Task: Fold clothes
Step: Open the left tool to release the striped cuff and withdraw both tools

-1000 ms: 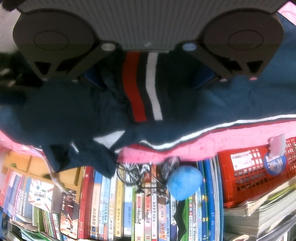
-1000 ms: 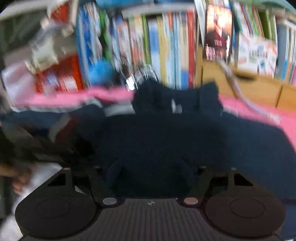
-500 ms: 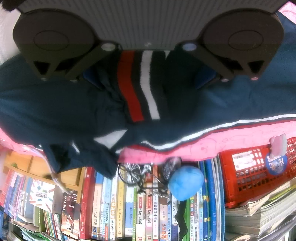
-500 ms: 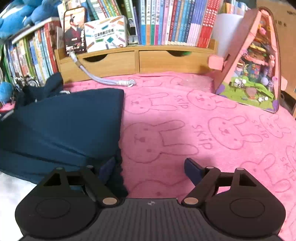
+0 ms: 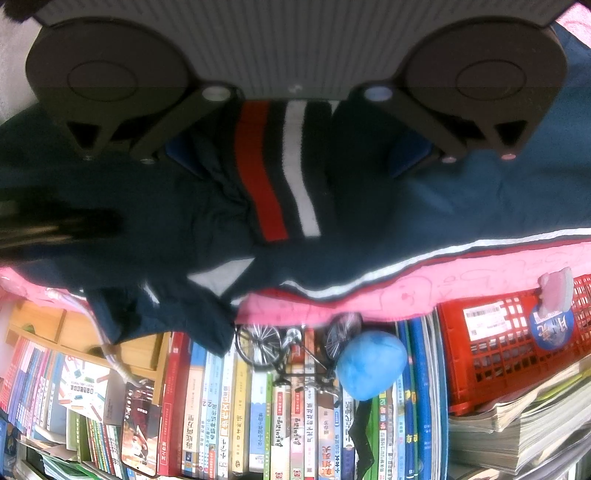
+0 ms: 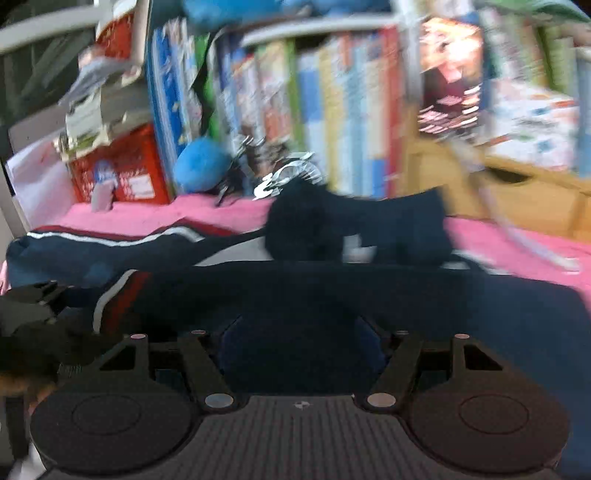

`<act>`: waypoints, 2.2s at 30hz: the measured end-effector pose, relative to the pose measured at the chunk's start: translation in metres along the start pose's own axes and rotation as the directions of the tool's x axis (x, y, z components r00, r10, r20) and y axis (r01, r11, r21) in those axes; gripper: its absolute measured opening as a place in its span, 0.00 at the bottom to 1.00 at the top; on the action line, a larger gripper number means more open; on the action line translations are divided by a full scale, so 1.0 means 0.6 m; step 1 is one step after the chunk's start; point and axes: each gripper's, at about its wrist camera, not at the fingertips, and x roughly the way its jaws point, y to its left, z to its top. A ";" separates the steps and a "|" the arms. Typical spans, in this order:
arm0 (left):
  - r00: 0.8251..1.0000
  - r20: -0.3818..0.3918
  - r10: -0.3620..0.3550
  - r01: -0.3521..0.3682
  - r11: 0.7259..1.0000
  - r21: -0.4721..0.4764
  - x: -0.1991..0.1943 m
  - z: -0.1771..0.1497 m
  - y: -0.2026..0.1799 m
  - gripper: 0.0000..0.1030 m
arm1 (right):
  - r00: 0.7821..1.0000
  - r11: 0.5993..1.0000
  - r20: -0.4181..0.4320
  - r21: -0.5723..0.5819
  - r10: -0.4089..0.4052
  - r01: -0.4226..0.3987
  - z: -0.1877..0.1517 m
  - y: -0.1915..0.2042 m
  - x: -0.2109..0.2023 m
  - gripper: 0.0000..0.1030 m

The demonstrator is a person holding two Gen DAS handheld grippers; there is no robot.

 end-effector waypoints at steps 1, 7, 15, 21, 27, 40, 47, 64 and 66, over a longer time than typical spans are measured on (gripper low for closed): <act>1.000 0.000 0.000 0.000 1.000 0.000 0.000 0.000 0.000 1.00 | 1.000 1.000 -0.021 0.005 -0.003 0.003 0.006 0.010 0.026 0.63; 1.000 0.000 0.000 0.000 1.000 -0.002 0.000 0.000 0.000 1.00 | 0.987 0.986 -0.020 0.044 -0.158 0.159 0.011 -0.083 0.042 0.64; 1.000 0.000 0.001 -0.001 1.000 -0.001 0.000 0.000 0.001 1.00 | 0.894 0.859 -0.089 0.248 -0.440 0.448 -0.010 -0.337 -0.010 0.79; 1.000 -0.001 0.001 -0.001 1.000 -0.001 0.000 0.000 0.001 1.00 | 0.784 0.723 -0.164 0.310 -0.598 0.617 -0.024 -0.408 -0.050 0.67; 1.000 -0.001 0.001 -0.001 1.000 -0.001 0.000 0.001 0.001 1.00 | 0.907 0.881 0.020 0.247 -0.421 0.403 -0.021 -0.307 -0.100 0.70; 1.000 -0.001 0.001 -0.001 1.000 -0.003 -0.001 0.002 0.002 1.00 | 0.994 0.997 -0.099 -0.066 -0.038 0.031 -0.078 -0.089 -0.069 0.76; 1.000 -0.002 0.002 -0.002 1.000 -0.005 -0.001 0.002 0.002 1.00 | 0.973 0.977 -0.097 0.015 -0.210 0.213 -0.129 -0.229 -0.161 0.79; 1.000 0.000 0.012 -0.012 1.000 -0.001 -0.003 0.002 0.001 1.00 | 0.967 0.966 -0.008 0.058 -0.253 0.253 -0.236 -0.252 -0.338 0.83; 1.000 0.000 0.028 -0.028 1.000 0.002 -0.008 0.002 -0.002 1.00 | 0.975 0.975 0.026 0.020 -0.222 0.221 -0.244 -0.219 -0.363 0.84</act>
